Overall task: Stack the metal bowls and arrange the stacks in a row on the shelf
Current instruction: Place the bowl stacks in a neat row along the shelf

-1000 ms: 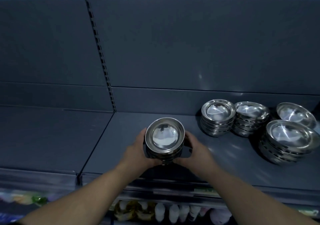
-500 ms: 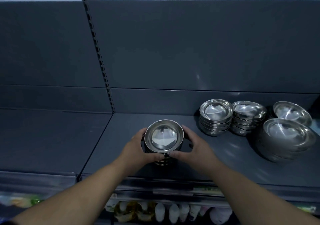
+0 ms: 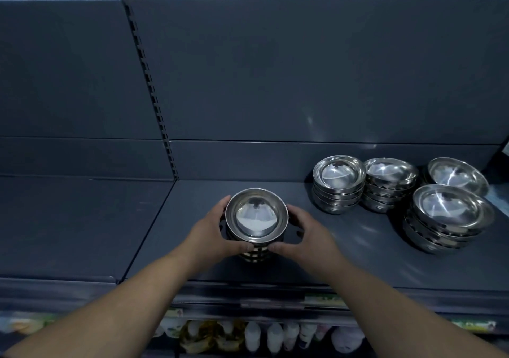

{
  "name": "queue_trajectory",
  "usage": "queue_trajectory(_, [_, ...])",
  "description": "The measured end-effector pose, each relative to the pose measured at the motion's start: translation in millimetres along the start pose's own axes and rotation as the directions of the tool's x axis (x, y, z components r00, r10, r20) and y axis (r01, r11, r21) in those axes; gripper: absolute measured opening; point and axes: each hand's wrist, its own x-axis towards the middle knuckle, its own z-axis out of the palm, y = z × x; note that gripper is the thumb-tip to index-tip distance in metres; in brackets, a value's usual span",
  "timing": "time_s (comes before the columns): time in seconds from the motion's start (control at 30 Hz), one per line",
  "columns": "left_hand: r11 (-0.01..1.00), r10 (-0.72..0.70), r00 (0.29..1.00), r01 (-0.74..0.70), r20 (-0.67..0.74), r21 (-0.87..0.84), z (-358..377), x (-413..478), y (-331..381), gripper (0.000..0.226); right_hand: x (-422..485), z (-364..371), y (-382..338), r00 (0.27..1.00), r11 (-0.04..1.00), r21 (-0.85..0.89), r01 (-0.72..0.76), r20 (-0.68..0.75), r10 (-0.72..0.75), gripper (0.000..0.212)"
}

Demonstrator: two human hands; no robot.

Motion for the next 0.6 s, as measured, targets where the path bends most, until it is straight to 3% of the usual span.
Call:
queue_trajectory(0.17, [0.999,-0.001,1.0,0.001,-0.002,0.033,-1.5,1.7,-4.5,0.117,0.2,3.4,6.7,1.0,1.0,0.024,-0.013,-0.009,0.014,0.081])
queue_trajectory(0.27, [0.998,-0.041,0.999,0.042,0.022,-0.05,5.2,-2.2,-9.5,0.125,-0.4,5.3,10.4,0.999,0.998,0.05,-0.045,0.026,0.044,0.081])
queue_trajectory(0.43, [0.985,-0.055,0.998,0.057,0.014,-0.163,14.7,-12.7,-20.9,0.103,-1.9,14.9,10.2,0.997,0.996,0.069,-0.061,0.058,0.057,0.085])
queue_trajectory(0.6, [0.98,-0.111,0.991,0.096,-0.076,-0.176,-5.5,-26.6,-38.5,0.095,-3.1,40.3,-1.8,0.991,0.99,0.11,-0.083,0.114,0.07,0.084])
